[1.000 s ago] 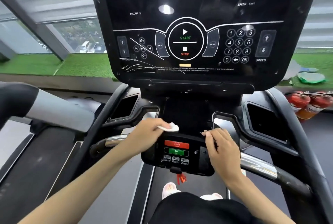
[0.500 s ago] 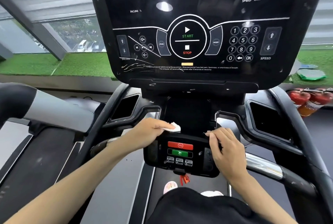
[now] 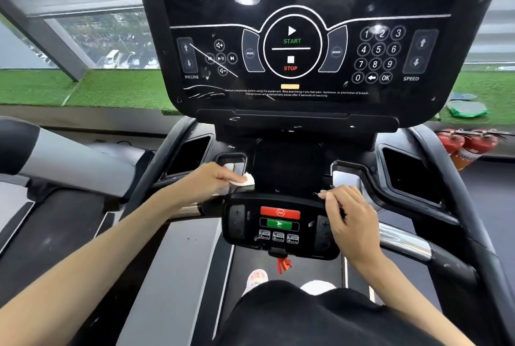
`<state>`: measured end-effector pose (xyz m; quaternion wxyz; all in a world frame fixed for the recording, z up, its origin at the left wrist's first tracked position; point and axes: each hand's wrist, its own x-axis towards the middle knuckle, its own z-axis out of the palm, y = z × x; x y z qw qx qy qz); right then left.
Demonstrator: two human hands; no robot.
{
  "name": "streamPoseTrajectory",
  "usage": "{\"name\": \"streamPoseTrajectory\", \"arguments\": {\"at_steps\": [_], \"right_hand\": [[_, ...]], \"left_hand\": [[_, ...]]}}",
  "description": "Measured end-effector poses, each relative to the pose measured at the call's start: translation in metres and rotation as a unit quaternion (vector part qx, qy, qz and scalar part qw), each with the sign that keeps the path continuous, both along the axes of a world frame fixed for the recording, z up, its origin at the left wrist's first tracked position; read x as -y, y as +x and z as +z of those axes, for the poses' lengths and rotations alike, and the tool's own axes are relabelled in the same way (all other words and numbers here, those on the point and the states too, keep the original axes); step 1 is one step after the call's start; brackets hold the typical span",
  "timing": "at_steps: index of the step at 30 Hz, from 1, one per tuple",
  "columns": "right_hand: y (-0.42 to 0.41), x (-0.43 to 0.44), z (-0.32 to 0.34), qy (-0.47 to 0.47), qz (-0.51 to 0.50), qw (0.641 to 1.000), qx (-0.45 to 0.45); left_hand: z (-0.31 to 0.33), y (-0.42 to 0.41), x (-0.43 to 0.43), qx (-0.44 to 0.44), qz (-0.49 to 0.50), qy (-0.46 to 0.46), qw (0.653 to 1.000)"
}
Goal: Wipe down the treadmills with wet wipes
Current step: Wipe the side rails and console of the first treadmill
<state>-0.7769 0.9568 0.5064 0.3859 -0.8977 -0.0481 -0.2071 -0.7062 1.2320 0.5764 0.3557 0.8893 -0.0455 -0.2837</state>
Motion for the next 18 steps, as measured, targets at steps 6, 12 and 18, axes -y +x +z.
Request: {"name": "streamPoseTrajectory", "arguments": {"at_steps": [6,12,18], "right_hand": [[0.000,-0.003,-0.001,-0.019,-0.024,1.000,0.006],[0.000,-0.003,-0.001,-0.019,-0.025,0.999,0.006],[0.001,-0.005,-0.004,-0.023,-0.036,0.999,0.009]], "left_hand": [[0.005,-0.014,-0.009,-0.034,-0.013,-0.103,0.994],[-0.014,0.005,-0.008,0.002,-0.022,-0.022,1.000],[0.005,-0.015,-0.034,-0.068,-0.046,-0.146,0.986]]}}
